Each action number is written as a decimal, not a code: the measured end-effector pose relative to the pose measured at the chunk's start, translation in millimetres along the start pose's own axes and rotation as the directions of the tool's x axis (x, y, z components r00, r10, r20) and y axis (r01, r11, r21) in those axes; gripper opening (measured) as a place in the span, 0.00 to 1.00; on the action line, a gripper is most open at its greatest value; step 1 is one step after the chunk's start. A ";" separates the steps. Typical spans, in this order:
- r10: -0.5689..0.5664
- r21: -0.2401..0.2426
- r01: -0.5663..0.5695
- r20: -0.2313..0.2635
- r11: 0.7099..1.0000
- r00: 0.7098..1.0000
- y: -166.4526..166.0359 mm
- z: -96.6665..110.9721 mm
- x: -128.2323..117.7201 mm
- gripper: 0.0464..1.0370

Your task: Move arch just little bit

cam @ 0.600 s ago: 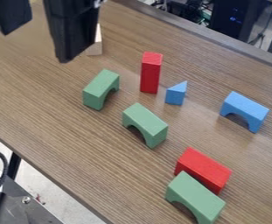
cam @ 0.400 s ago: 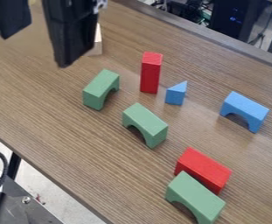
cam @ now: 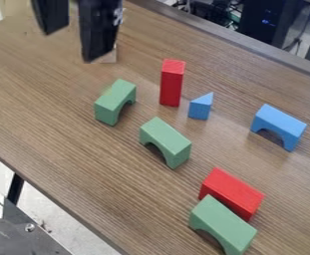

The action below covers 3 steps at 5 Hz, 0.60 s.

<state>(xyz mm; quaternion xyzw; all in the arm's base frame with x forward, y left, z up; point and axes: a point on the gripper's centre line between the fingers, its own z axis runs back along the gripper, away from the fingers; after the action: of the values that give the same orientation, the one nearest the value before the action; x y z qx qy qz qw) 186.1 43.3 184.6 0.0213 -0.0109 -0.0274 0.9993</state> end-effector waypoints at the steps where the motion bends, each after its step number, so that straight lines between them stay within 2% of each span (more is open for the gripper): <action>1: 0.088 0.012 -0.089 0.046 0.996 0.995 25.2 -40.3 20.5 0.96; 2: 0.188 0.002 -0.189 0.070 0.982 0.980 48.3 -66.2 27.8 0.96; 3: 0.245 -0.034 -0.243 0.089 0.969 0.965 73.4 -87.4 30.7 0.96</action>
<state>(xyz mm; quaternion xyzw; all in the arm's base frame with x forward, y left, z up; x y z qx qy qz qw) 222.8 118.5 101.1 0.0069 -0.0592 0.0947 0.9937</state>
